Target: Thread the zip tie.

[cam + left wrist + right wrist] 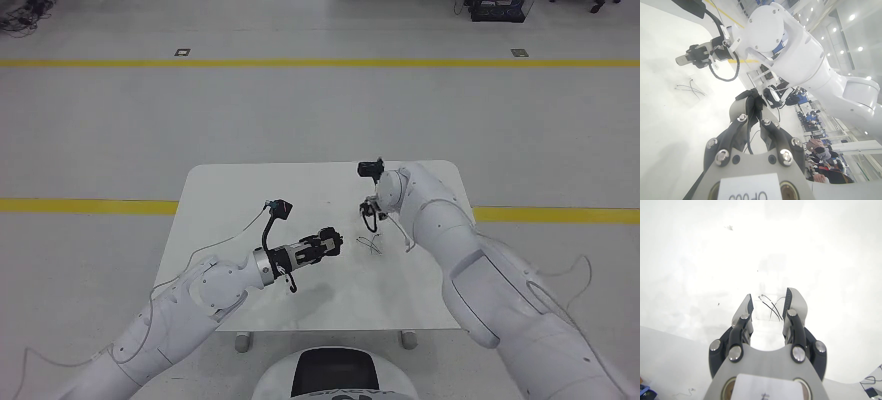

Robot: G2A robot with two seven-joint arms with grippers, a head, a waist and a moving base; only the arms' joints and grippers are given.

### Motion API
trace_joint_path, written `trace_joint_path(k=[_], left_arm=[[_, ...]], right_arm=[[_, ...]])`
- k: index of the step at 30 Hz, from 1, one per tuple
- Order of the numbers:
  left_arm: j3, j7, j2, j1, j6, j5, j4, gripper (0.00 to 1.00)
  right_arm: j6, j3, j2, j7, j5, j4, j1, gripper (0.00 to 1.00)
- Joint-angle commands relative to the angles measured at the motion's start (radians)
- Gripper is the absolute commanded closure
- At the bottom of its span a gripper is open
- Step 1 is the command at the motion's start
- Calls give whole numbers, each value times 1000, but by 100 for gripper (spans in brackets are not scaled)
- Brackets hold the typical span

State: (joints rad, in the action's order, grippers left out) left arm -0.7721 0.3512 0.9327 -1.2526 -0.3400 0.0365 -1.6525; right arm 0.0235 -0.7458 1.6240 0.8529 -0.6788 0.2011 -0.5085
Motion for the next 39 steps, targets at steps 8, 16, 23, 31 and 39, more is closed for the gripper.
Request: trace_joint_path(k=[8, 16, 23, 31, 39], left_arm=[[0, 0, 0, 0, 0, 0, 0, 100], [0, 0, 0, 0, 0, 0, 0, 100], [0, 0, 0, 0, 0, 0, 0, 100], [0, 0, 0, 0, 0, 0, 0, 100], [0, 0, 0, 0, 0, 0, 0, 100]], right_arm=[[51, -11, -23, 40, -2, 24, 1, 0], [65, -7, -29, 22, -23, 35, -7, 0], [304, 28, -62, 47, -140, 78, 6, 0], [316, 73, -120, 225, -134, 282, -48, 0], [316, 159, -183, 311, -124, 438, -89, 0]])
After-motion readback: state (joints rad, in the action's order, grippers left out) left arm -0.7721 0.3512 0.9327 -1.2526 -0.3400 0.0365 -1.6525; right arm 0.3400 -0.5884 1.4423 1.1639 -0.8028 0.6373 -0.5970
